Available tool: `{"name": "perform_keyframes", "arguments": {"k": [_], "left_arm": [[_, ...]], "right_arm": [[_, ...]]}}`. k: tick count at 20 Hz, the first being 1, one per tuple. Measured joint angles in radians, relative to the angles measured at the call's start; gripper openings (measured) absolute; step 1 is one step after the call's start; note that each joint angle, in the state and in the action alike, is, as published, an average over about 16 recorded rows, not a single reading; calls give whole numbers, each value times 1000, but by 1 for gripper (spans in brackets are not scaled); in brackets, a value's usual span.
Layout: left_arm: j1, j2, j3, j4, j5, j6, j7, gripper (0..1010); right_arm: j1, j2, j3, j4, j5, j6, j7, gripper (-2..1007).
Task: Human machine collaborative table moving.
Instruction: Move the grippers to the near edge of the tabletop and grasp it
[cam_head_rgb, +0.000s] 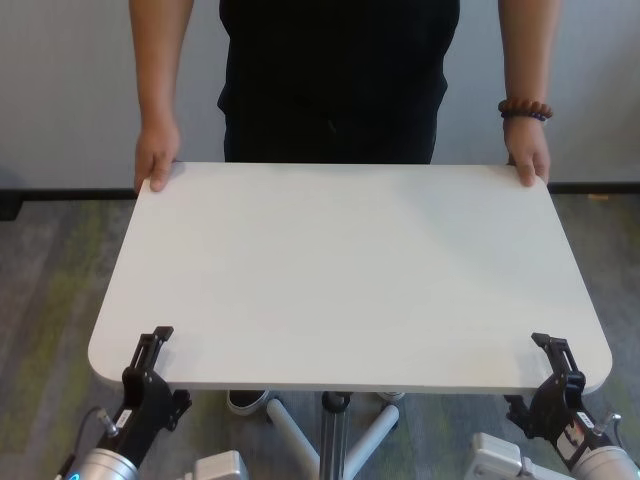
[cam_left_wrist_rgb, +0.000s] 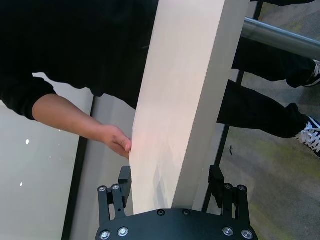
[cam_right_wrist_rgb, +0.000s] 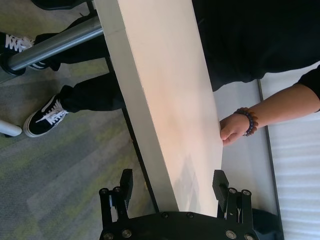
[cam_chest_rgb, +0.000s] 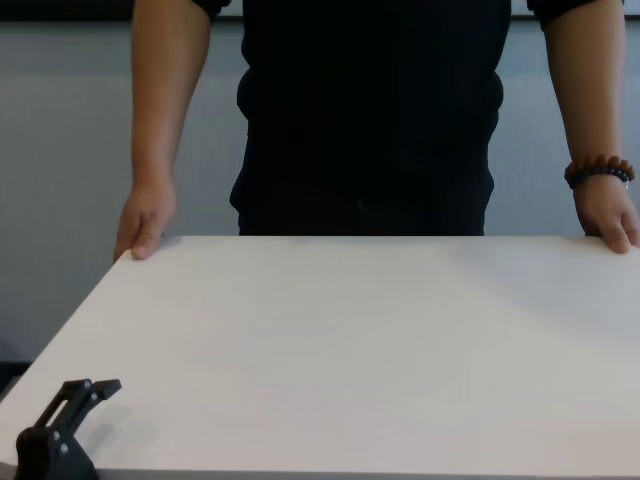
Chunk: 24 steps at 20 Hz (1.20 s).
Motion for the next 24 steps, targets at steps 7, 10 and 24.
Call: {"name": "perform_keyframes", "arguments": {"k": [7,10,24], "left_arm": [[0,0,0,0,0,0,0,1001],[0,0,0,0,0,0,0,1001],[0,0,0,0,0,0,0,1001]], "right_arm": [[0,0,0,0,0,1,0,1001],[0,0,0,0,0,1,0,1001],[-11,-1,-6,-14,-52,46,-8,1001]]}}
